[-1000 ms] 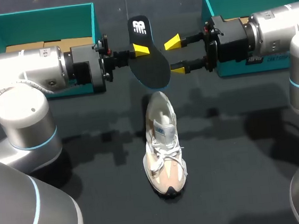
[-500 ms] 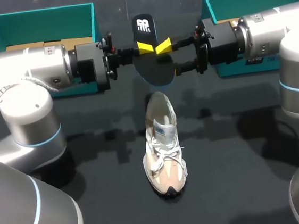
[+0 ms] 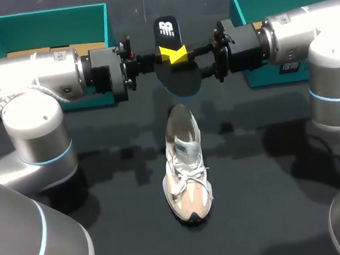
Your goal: Take the shoe out of the shoebox, open the shoe tongue, remove and reinsert the insole, then place the shoe into the shoebox
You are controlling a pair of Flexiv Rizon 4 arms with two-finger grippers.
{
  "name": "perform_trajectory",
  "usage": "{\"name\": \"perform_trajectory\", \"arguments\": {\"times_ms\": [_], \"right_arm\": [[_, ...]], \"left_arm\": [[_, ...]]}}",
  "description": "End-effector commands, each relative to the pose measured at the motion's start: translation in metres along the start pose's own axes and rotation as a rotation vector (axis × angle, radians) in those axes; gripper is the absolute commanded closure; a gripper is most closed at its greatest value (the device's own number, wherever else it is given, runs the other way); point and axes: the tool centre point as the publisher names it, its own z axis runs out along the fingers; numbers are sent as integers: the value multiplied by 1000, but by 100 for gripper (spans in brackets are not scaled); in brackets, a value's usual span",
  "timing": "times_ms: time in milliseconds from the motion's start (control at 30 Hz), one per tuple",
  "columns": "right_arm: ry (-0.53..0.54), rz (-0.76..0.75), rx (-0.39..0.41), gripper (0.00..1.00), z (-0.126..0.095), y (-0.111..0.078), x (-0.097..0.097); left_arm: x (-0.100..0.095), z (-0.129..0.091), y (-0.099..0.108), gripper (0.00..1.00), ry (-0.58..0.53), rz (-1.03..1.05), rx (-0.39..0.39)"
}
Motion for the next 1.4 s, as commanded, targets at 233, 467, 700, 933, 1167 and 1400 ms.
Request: {"name": "perform_trajectory", "arguments": {"times_ms": [233, 467, 700, 933, 1167, 1400], "right_arm": [[8, -1, 2, 53, 3, 3, -4], [13, -1, -7, 60, 1, 3, -5], [18, -7, -16, 60, -1, 3, -5], [20, -8, -15, 67, -2, 4, -6], [21, -5, -18, 100, -2, 3, -6], [24, -8, -26, 100, -3, 3, -7]], "left_arm": [[0, 4, 3, 100, -4, 12, -11], [0, 5, 3, 100, -7, 15, -14], [0, 5, 3, 100, -9, 17, -14], [0, 4, 3, 100, -8, 19, -17], [0, 4, 3, 100, -8, 21, -15], [-1, -3, 0, 0, 3, 9, -12]]}}
